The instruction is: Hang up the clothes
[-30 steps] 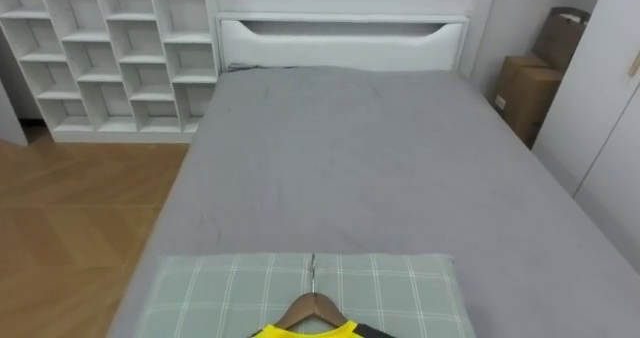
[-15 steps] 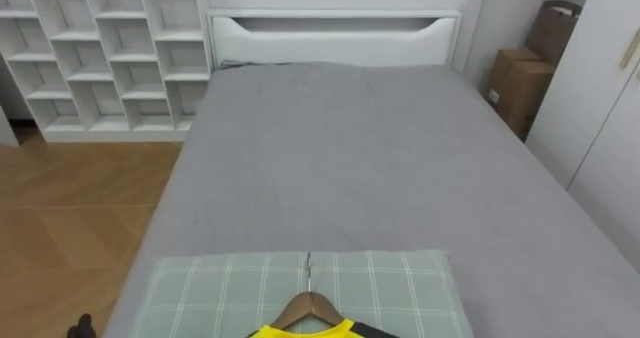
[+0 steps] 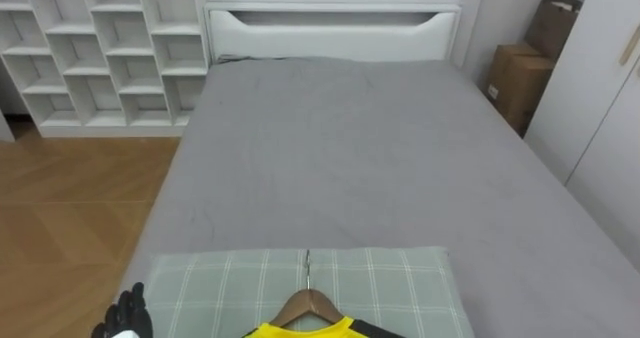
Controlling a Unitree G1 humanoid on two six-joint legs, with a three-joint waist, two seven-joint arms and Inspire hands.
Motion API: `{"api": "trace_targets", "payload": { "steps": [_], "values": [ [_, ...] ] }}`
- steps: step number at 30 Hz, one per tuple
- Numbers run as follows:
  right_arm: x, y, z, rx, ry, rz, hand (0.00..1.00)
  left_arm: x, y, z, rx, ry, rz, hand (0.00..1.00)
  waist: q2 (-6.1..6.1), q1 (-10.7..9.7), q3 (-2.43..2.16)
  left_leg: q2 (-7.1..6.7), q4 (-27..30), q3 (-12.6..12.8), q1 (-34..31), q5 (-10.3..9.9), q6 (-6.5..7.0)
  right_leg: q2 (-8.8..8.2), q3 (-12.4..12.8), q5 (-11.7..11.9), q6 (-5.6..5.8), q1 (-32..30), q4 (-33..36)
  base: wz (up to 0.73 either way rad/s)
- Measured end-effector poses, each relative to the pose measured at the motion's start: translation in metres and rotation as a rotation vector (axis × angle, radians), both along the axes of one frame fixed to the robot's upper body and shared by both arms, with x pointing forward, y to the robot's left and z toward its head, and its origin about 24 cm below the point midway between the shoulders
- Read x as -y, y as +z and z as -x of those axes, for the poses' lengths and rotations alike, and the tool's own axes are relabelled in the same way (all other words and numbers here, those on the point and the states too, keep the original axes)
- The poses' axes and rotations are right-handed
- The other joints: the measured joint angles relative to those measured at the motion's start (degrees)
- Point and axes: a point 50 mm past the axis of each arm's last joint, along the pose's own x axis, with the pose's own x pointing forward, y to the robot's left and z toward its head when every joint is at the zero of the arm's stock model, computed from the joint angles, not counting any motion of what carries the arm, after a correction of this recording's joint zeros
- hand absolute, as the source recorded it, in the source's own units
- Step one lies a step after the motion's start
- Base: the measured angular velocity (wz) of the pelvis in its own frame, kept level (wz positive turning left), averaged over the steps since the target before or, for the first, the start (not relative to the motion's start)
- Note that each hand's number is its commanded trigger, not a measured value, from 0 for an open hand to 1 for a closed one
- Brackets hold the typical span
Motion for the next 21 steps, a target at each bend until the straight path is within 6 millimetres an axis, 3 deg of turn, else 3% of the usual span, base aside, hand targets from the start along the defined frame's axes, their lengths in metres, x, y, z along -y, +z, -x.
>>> {"api": "trace_targets", "payload": {
  "steps": [12,21],
  "values": [
    [0.003,0.001,-0.003,0.005,0.013,0.003,0.0,0.013,0.003,-0.014,-0.033,-0.137,-0.033,0.0,0.21,-0.24,0.38,0.01,0.02,0.38,-0.31,0.04,0.07,0.02,0.36,0.13,0.06,-0.34,-0.08,-0.01],
    [0.001,0.001,-0.007,0.007,0.039,0.004,0.0,0.024,-0.002,-0.013,-0.094,-0.197,-0.016,0.0,-0.08,-1.43,0.61,0.02,0.0,0.61,-0.4,0.05,0.08,0.09,0.71,0.16,0.1,-0.48,-0.12,-0.01]
  ]
}}
